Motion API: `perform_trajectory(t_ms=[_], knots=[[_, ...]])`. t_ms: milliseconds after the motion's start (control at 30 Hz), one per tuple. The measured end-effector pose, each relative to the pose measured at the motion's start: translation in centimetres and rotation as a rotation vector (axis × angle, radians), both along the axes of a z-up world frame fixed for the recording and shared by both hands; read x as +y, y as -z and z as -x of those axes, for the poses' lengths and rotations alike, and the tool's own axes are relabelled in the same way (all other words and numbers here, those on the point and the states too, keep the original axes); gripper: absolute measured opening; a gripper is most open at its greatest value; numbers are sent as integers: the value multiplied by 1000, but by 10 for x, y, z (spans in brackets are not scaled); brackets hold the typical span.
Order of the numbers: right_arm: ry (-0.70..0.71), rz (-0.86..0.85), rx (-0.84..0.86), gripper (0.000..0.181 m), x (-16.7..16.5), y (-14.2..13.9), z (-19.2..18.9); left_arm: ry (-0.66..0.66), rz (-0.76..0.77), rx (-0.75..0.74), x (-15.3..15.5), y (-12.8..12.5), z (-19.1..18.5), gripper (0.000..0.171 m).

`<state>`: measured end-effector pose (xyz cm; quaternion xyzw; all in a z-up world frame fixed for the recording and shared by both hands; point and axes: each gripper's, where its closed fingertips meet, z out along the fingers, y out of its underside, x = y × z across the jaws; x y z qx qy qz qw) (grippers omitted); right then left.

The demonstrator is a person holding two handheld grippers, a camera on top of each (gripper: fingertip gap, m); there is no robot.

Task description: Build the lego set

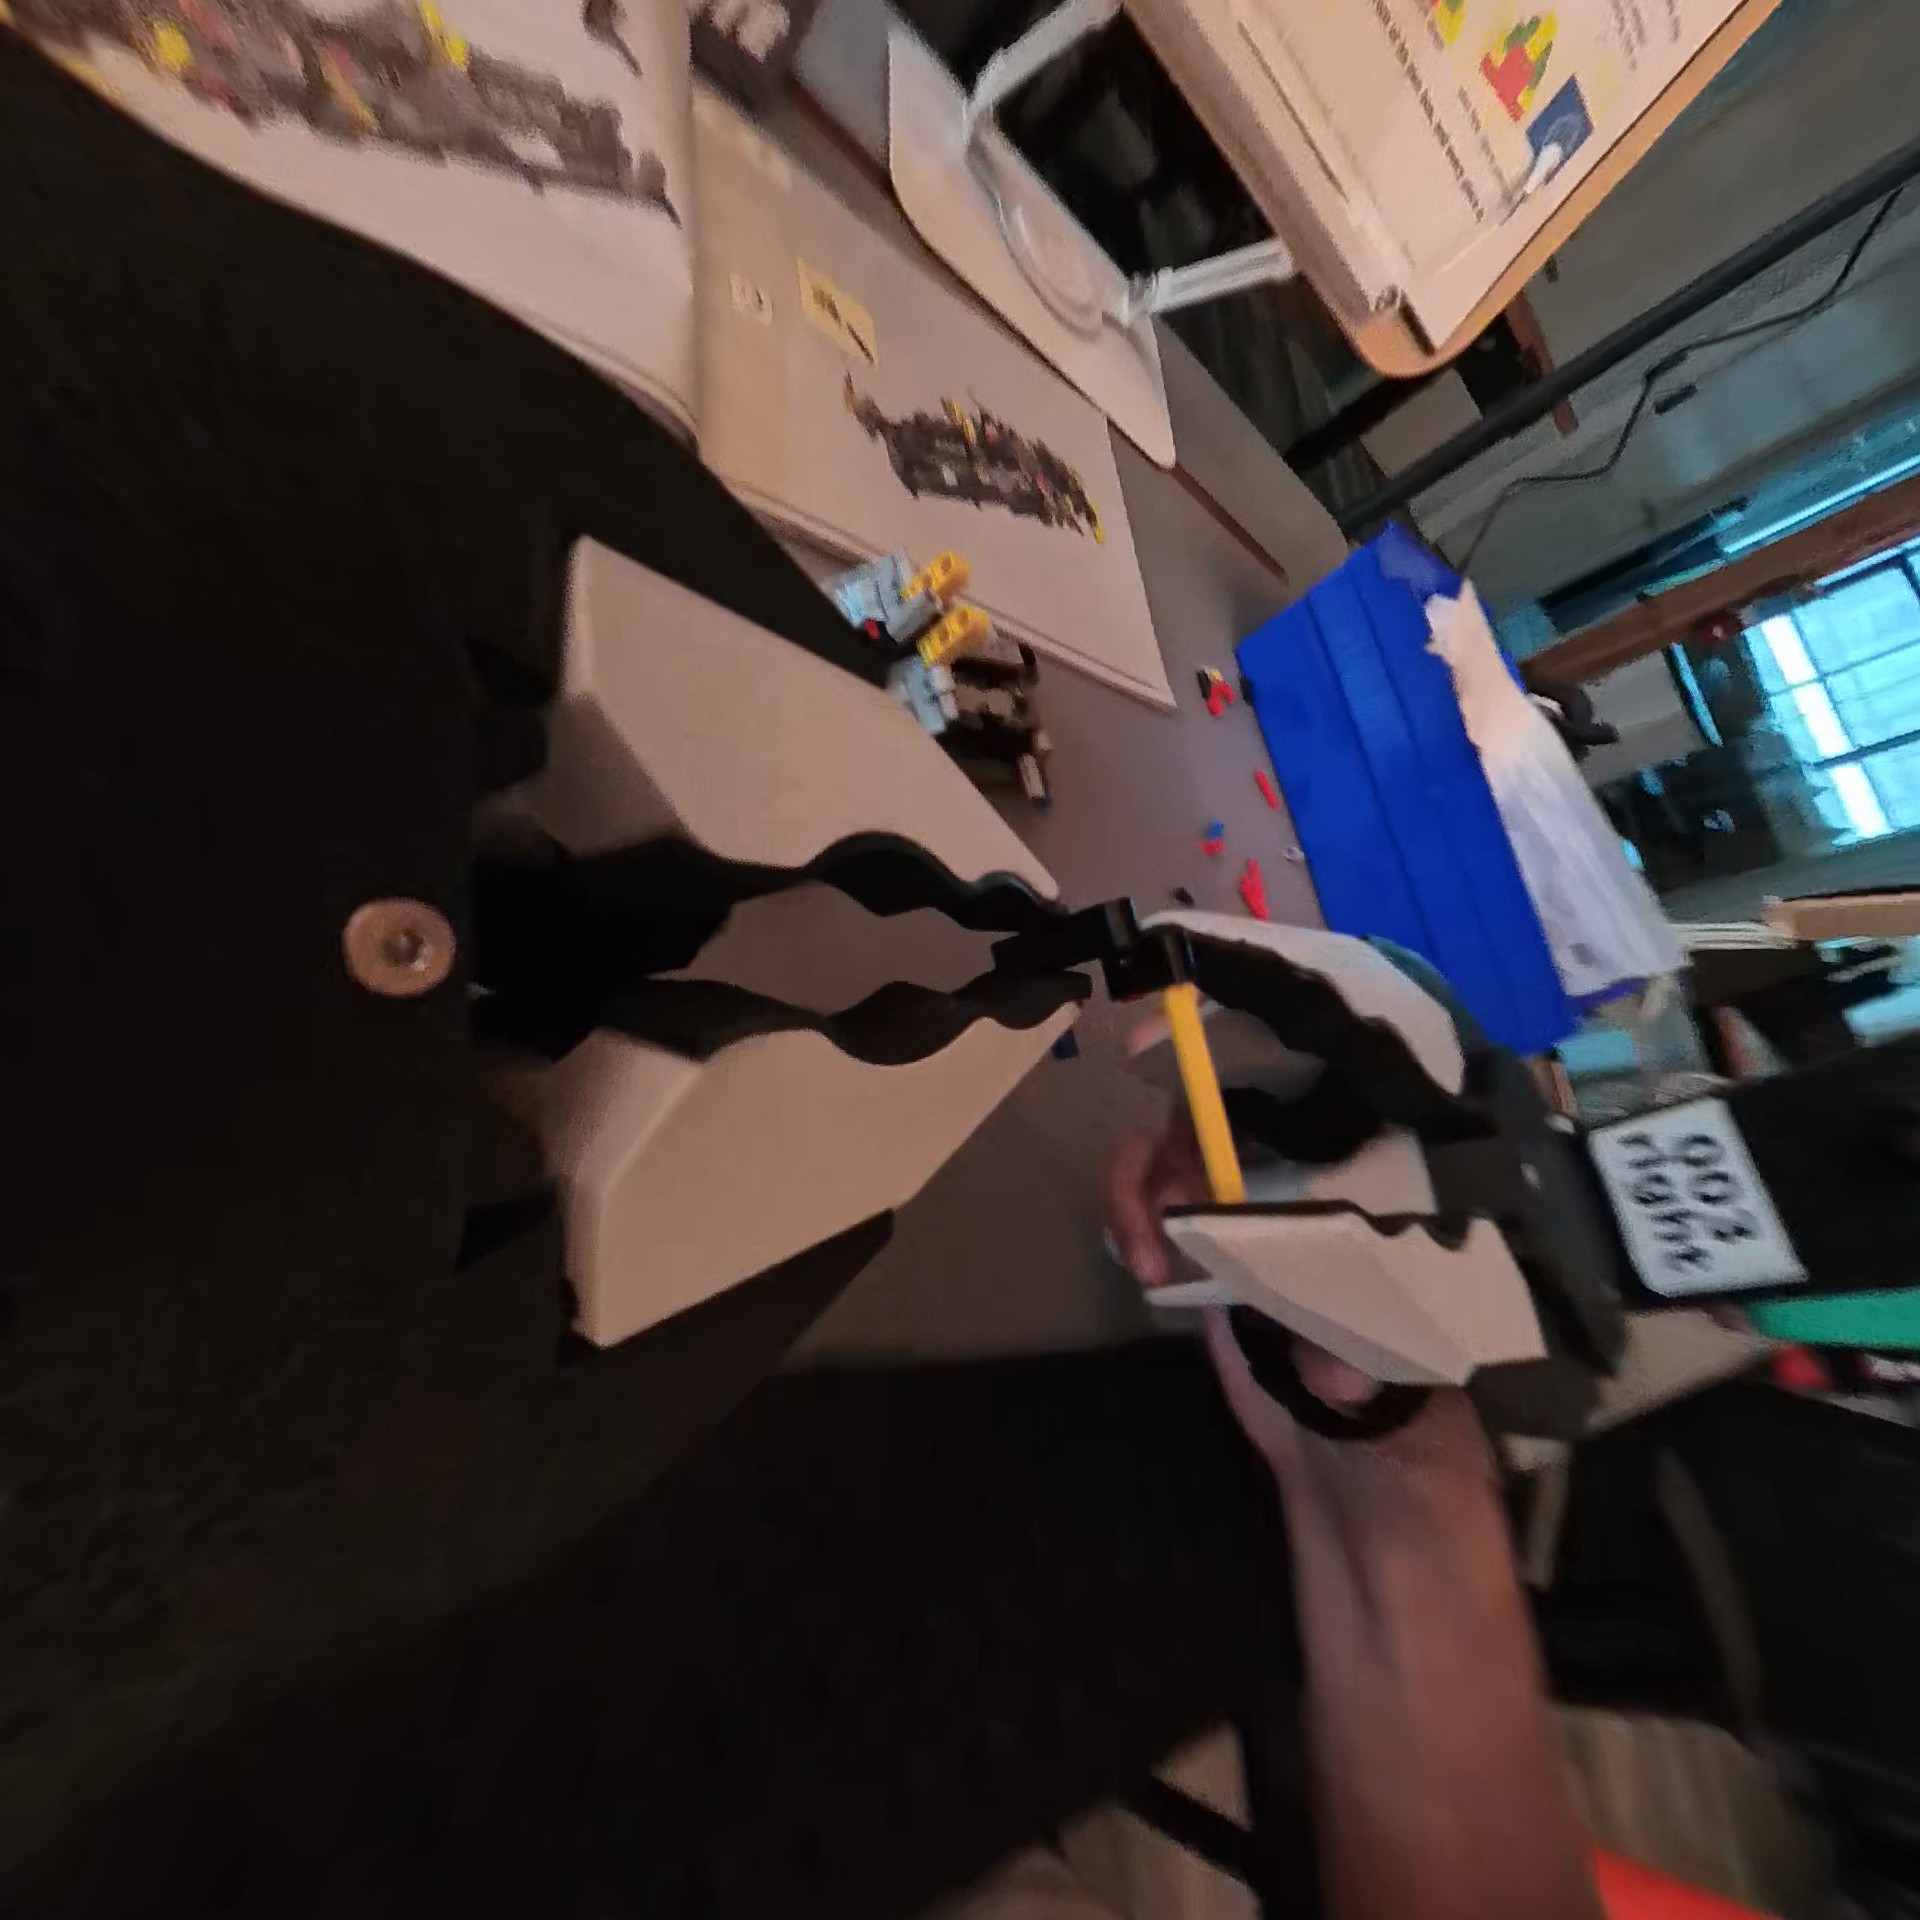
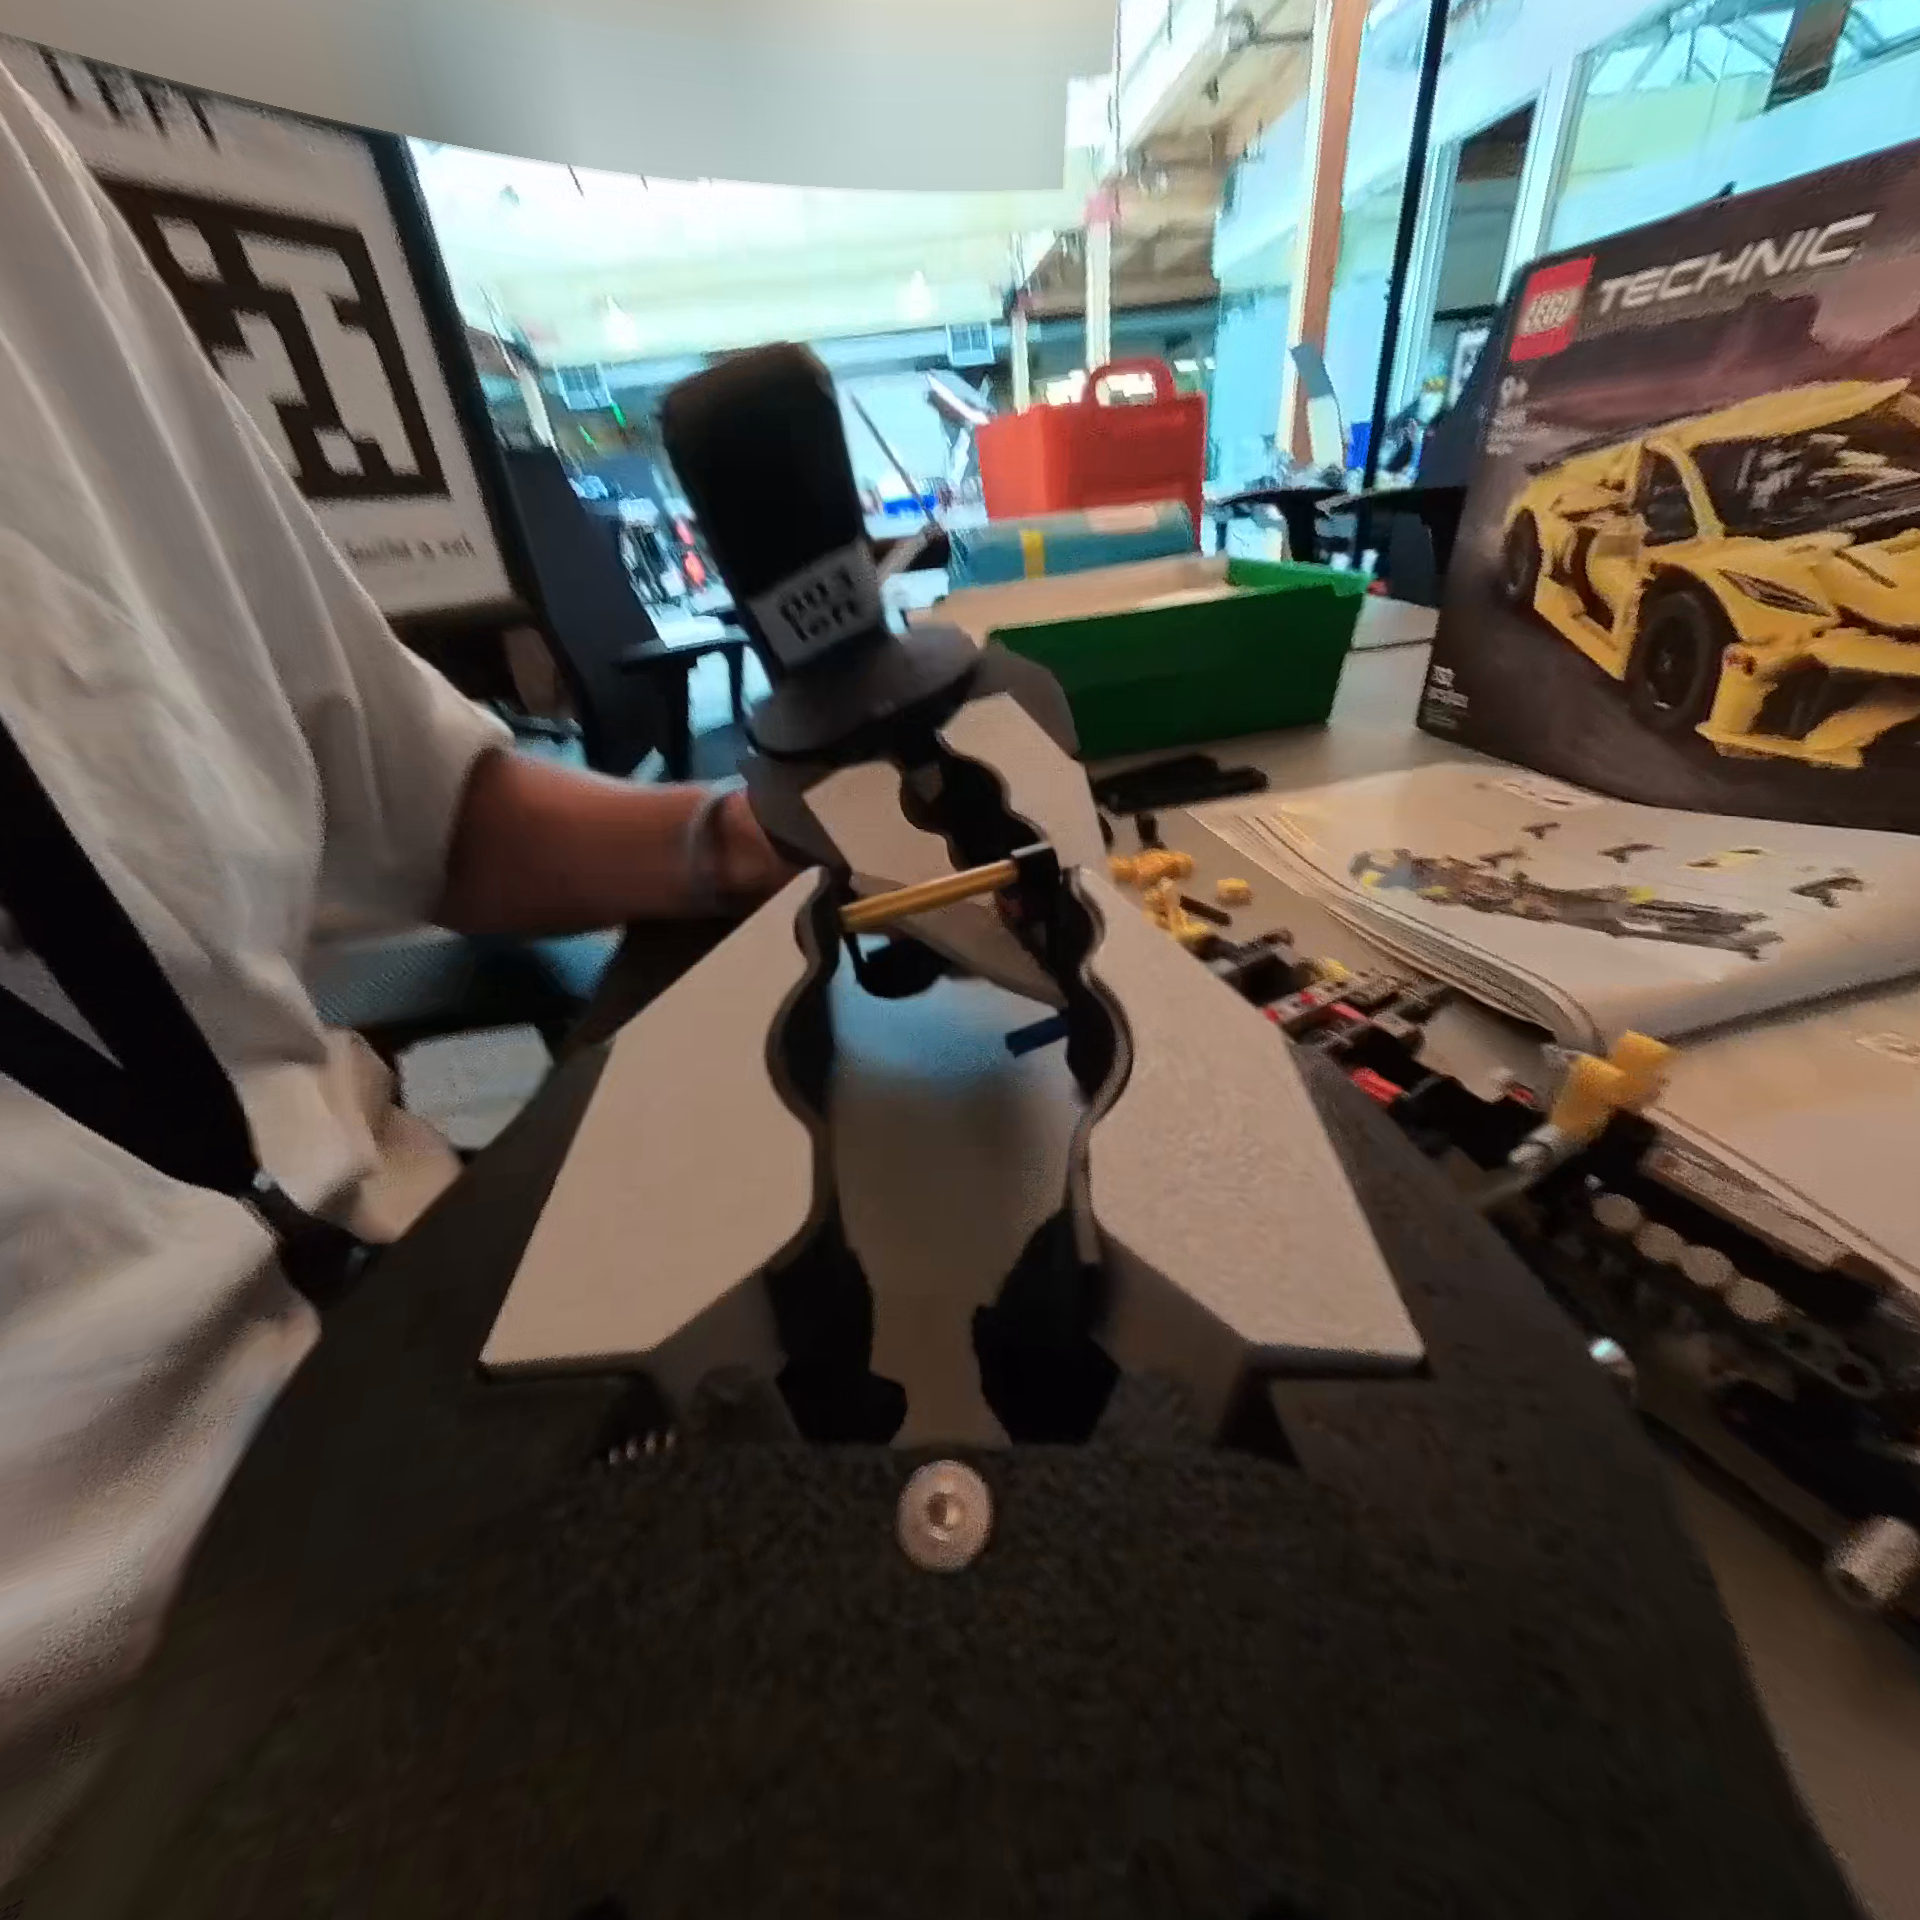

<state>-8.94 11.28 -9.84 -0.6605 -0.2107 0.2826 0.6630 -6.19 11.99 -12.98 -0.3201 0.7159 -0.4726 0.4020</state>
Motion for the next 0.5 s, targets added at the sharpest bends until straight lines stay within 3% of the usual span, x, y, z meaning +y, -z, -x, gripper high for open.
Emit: perform_trajectory(t_ms=[133, 200, 367, 500], knots=[[14, 38, -140, 43, 1, 19, 3, 3, -156, 10, 3, 9, 4, 5], [-11, 40, -163, 55, 0, 23, 9, 51, -164, 27, -5, 13, 9, 5], [-59, 21, -183, 62, -4, 25, 19, 126, -152, 68, -12, 16, 18, 5], [-89, 101, -146, 68, -3, 32, 20, 122, -161, 73, -12, 17, 18, 5]])
